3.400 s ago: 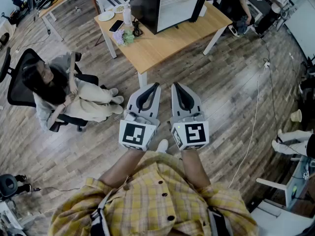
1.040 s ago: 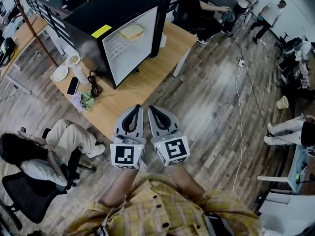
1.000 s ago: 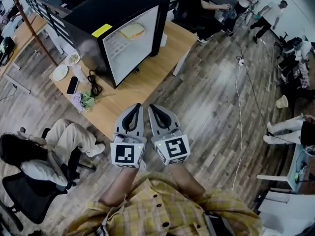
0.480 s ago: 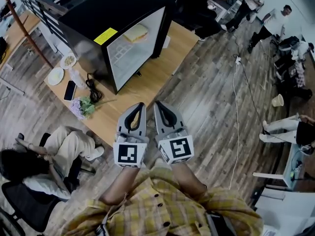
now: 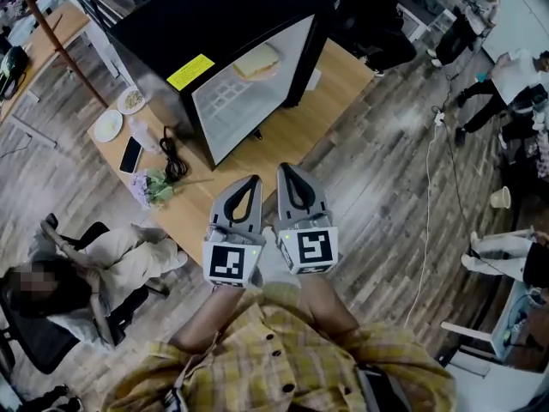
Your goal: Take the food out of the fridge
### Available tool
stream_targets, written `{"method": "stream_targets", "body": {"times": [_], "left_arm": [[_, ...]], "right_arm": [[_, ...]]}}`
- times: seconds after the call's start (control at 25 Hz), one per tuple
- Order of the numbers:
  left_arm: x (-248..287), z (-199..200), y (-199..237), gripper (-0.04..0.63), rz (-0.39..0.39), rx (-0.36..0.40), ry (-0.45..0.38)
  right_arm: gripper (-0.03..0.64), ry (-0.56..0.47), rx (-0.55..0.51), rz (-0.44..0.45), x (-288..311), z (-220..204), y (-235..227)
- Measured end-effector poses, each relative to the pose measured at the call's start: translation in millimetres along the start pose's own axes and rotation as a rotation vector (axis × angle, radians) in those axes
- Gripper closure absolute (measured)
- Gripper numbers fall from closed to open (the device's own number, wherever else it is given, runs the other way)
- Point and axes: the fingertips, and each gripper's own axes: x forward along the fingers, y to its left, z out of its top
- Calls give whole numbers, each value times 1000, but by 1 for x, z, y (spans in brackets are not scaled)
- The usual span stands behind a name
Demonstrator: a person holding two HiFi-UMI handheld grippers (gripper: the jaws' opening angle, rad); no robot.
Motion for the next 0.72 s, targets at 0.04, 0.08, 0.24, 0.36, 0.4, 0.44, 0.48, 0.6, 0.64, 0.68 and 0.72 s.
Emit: {"method": "stream_targets", "body": {"times": [0.04, 0.08, 0.24, 0.36, 0.4, 0.44, 0.48, 0.6, 0.64, 0.68, 0.72], "left_arm": [[5, 2, 1, 588, 5, 3, -3], [10, 3, 1, 588, 10, 10, -3], [34, 9, 8, 588, 36, 33, -2], [48, 8, 9, 588, 41, 37, 8], [52, 8, 9, 588, 46, 38, 11], [55, 7, 11, 588, 54, 40, 14], [58, 5, 13, 588, 64, 42, 18], [68, 2, 19, 588, 83, 54, 21], [71, 1, 20, 588, 87, 57, 20], [74, 1, 21, 588, 93, 57, 18], [76, 0, 23, 588, 102, 56, 18]], "right_arm": [[609, -7, -1, 2, 6, 2, -5], [609, -10, 0, 6, 12, 2, -11], [609, 16, 21, 31, 42, -3, -36], [609, 35, 70, 37, 60, -8, -54], [609, 42, 116, 47, 66, -10, -58], [609, 49, 178, 63, 73, -12, -61], [609, 53, 246, 83, 80, -14, -64], [607, 55, 449, 134, 99, -22, -69], [607, 56, 511, 147, 104, -25, -72], [607, 59, 575, 162, 110, -29, -74], [606, 67, 648, 183, 115, -33, -75]]}}
